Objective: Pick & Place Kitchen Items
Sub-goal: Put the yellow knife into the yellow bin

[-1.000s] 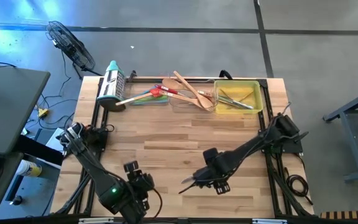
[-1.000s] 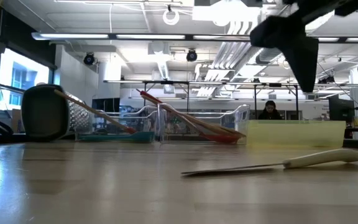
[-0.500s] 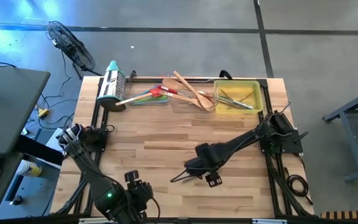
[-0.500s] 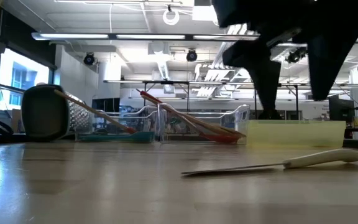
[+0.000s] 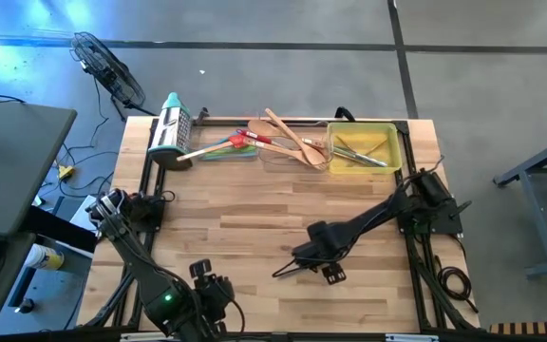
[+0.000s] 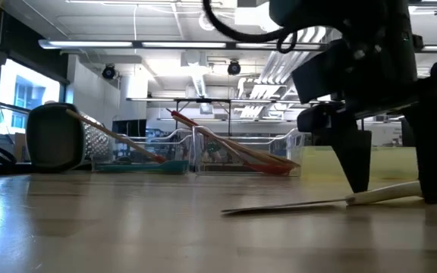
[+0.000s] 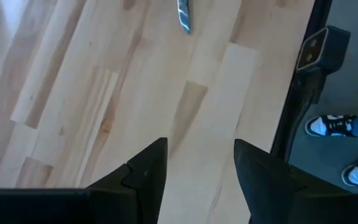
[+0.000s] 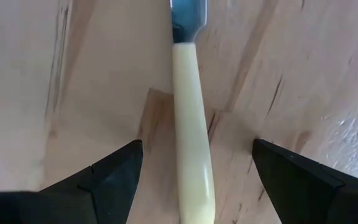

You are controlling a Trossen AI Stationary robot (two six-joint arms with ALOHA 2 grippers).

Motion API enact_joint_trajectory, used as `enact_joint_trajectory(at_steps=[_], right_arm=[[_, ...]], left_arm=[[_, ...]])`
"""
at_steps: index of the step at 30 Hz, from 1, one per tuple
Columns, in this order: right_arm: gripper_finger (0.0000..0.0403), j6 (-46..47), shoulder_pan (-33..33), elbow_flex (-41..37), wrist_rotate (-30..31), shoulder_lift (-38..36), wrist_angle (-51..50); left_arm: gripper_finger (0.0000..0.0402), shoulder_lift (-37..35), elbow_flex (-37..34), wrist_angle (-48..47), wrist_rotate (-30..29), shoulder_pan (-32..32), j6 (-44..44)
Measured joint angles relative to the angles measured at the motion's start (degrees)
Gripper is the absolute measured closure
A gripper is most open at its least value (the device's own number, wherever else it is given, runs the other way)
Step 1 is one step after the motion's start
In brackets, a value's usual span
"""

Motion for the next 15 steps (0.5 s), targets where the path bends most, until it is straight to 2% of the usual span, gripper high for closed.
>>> enact_joint_trajectory(at_steps=[7,15], right_arm=[[0.0112,1.67,0.16,-6.01,1.01,-0.67,6.29],[0.0194,1.15,-0.07,-7.71,2.89,-0.82,8.34]], left_arm=[[0.0224,0.00,0.00,-0.51,-1.96,0.01,0.13],[0.0224,0.00,0.02,-0.48,-2.11,0.03,0.11]])
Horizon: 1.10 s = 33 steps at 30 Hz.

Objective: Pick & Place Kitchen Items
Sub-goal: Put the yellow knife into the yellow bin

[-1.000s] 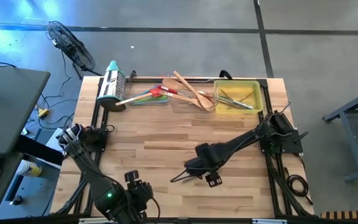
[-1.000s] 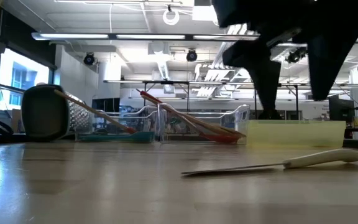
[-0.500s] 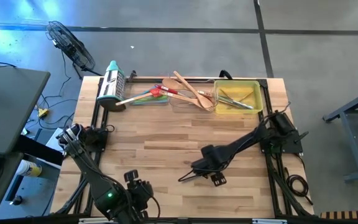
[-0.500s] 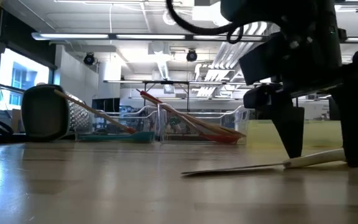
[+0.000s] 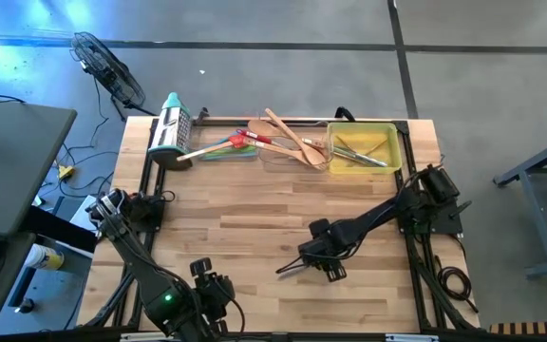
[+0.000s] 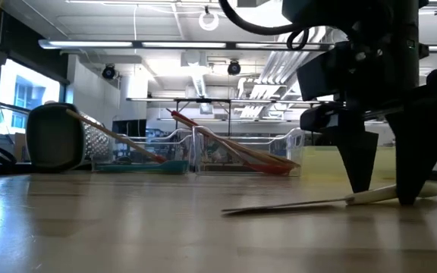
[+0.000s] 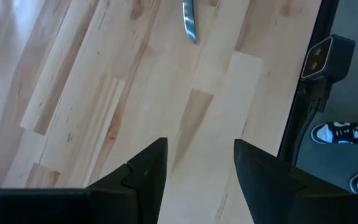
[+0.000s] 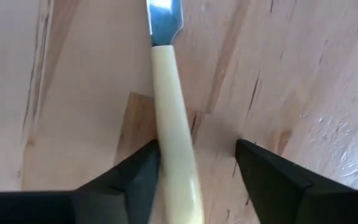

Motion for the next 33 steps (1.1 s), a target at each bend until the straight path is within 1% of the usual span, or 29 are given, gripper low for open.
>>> enact_joint_trajectory(at_steps=[2,5,8,9,16,21,22,25,27,31,33], right_arm=[[0.0223,-2.00,-0.03,-0.01,0.49,0.00,0.20],[0.0277,-2.94,-0.57,-0.02,1.21,0.00,0.00],[0.0340,-1.19,-2.24,-0.02,-0.38,-0.02,-0.57],[0.0349,-0.93,-2.72,-0.02,-0.85,-0.04,-0.80],[0.0349,0.43,-4.34,0.00,-2.31,-0.14,-1.86],[0.0349,2.49,-4.32,0.04,-0.80,-3.05,-3.40],[0.0349,3.19,-4.31,0.55,0.02,-4.14,-4.54],[0.0349,6.11,-3.80,1.49,6.47,-9.42,-13.43],[0.0349,7.19,-3.75,3.01,10.32,-14.05,-14.78],[0.0349,10.01,-3.45,2.69,13.52,-21.82,-22.91],[0.0349,11.99,-3.65,3.06,16.76,-26.21,-24.78]], left_arm=[[0.0224,0.00,0.02,-0.02,-0.02,0.00,0.00],[0.0224,0.00,0.02,0.00,-0.02,0.00,0.00],[0.0224,0.00,0.02,-0.01,-0.02,0.00,0.00],[0.0224,0.00,0.02,-0.02,-0.04,0.00,0.00],[0.0224,0.00,0.02,-0.07,-0.17,0.00,0.09],[0.0224,0.00,0.02,-0.19,-0.15,0.00,0.11],[0.0224,0.00,0.02,-0.19,-0.17,0.00,0.10],[0.0224,0.00,0.02,-0.37,-0.24,0.02,0.07],[0.0224,0.00,0.02,-0.41,-1.07,0.02,0.07],[0.0224,0.00,0.02,-0.93,-3.60,0.02,0.06],[0.0224,0.00,0.02,-1.35,-5.15,0.03,0.05]])
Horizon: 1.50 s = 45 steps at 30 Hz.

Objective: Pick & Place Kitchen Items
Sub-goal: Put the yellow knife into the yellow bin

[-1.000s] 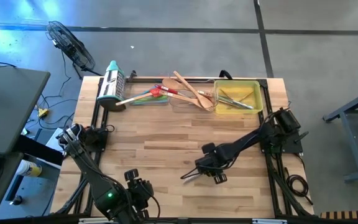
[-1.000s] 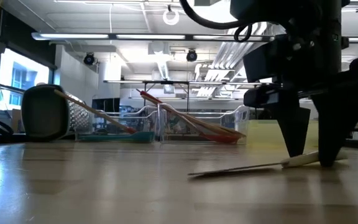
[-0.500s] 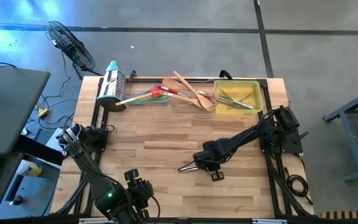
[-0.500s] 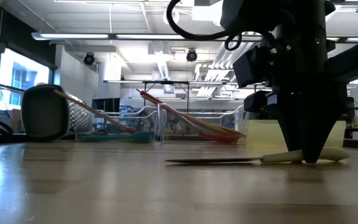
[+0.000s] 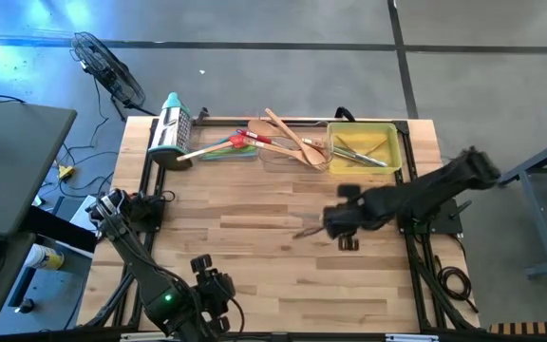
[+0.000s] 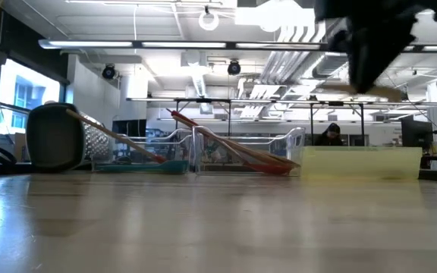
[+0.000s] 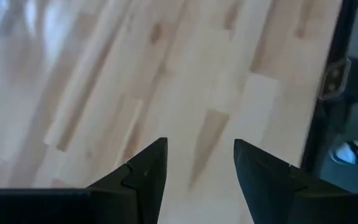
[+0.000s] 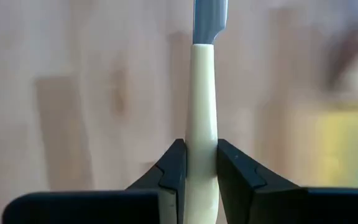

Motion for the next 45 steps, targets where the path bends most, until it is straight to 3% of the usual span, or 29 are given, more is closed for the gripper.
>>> enact_joint_trajectory(at_steps=[9,13,18,23,27,30,33,38,45], right_arm=[[0.0349,6.51,-3.48,-0.08,14.20,-15.70,-20.39],[0.0349,6.11,-8.52,-0.02,16.74,-22.29,-22.51],[0.0349,-0.52,-17.20,-0.02,19.02,-29.44,-22.13],[0.0349,-13.30,-28.90,0.00,18.90,-34.75,-17.10],[0.0349,-25.46,-39.54,0.06,12.81,-36.89,-8.38],[0.0349,-32.81,-48.06,0.11,3.31,-36.59,-0.99],[0.0349,-36.15,-56.05,0.11,-7.63,-34.43,5.83],[0.0349,-39.93,-66.03,0.04,-19.83,-27.10,8.72],[0.0349,-41.42,-74.30,-10.57,-27.13,-16.79,17.96]], left_arm=[[0.0224,0.00,0.00,-1.64,-5.14,2.42,2.00],[0.0224,0.00,0.00,-1.42,-7.03,4.39,4.34],[0.0224,0.00,0.00,-1.01,-9.31,7.33,7.77],[0.0224,0.00,0.00,0.34,-11.33,10.52,11.25],[0.0224,0.00,0.00,2.13,-11.27,12.90,13.58],[0.0224,0.00,0.00,2.68,-9.36,14.57,14.40],[0.0224,0.00,0.00,4.11,-7.15,16.04,15.80],[0.0224,-0.02,0.02,1.27,-5.15,17.39,17.17],[0.0224,-3.81,0.03,-8.43,-5.69,17.24,15.43]])
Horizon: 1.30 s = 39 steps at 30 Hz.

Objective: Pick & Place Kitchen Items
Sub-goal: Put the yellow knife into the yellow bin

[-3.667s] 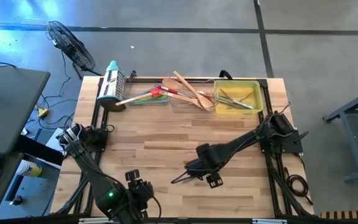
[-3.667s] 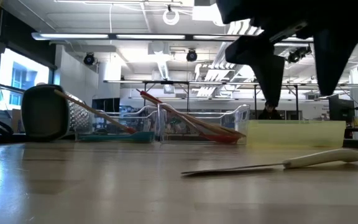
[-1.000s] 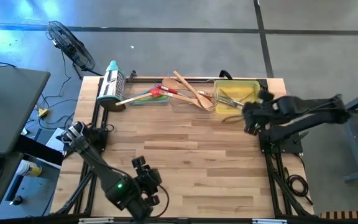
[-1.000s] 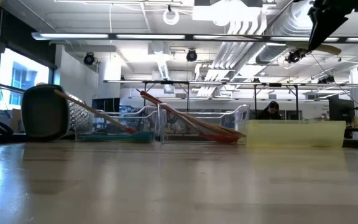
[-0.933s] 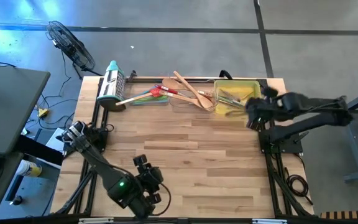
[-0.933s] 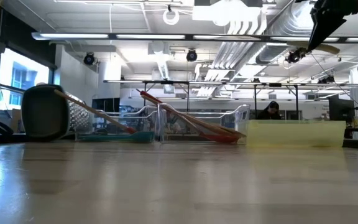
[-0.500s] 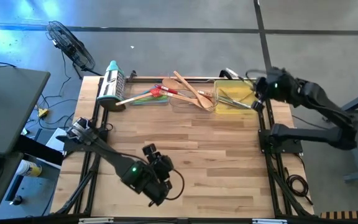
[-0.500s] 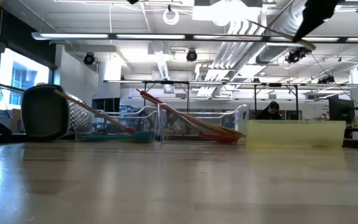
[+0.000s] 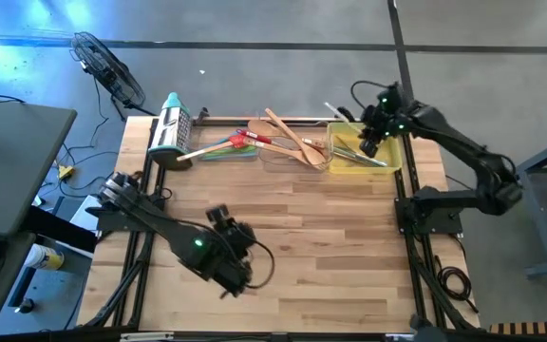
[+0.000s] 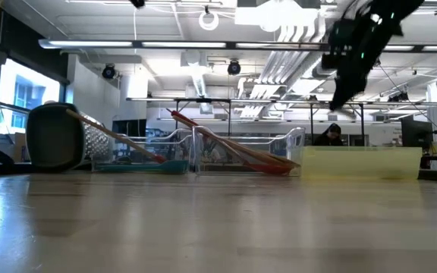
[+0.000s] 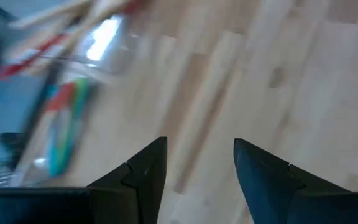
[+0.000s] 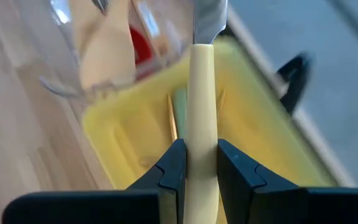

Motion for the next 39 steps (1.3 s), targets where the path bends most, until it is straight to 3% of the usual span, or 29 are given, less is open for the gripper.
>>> enact_joint_trajectory(at_steps=[6,11,14,18,26,33,39], right_arm=[[0.0349,1.26,-1.42,-6.98,-0.29,6.43,6.30],[0.0349,3.42,-1.42,-7.25,-0.16,8.50,5.53],[0.0349,5.73,-1.40,-7.25,2.88,8.34,2.81],[0.0349,7.66,-1.40,-7.25,5.66,7.74,-1.93],[0.0349,8.56,-1.38,-7.25,7.44,7.77,-5.23],[0.0349,9.16,-1.38,-9.83,7.80,7.77,-6.10],[0.0349,10.29,-1.38,-11.53,10.22,7.77,-4.51]], left_arm=[[0.0224,-1.82,-0.06,-6.89,-5.91,1.23,-0.72],[0.0224,-6.88,-5.34,-6.84,-5.80,2.65,1.98],[0.0224,-10.75,-10.79,-4.43,-5.27,3.60,1.54],[0.0224,-16.07,-19.82,6.40,-5.78,5.18,5.67],[0.0224,-24.68,-36.95,31.30,3.17,11.06,16.70],[0.0224,-26.92,-40.66,37.27,13.18,17.34,24.36],[0.0224,-26.92,-40.59,38.49,17.33,20.35,29.04]])
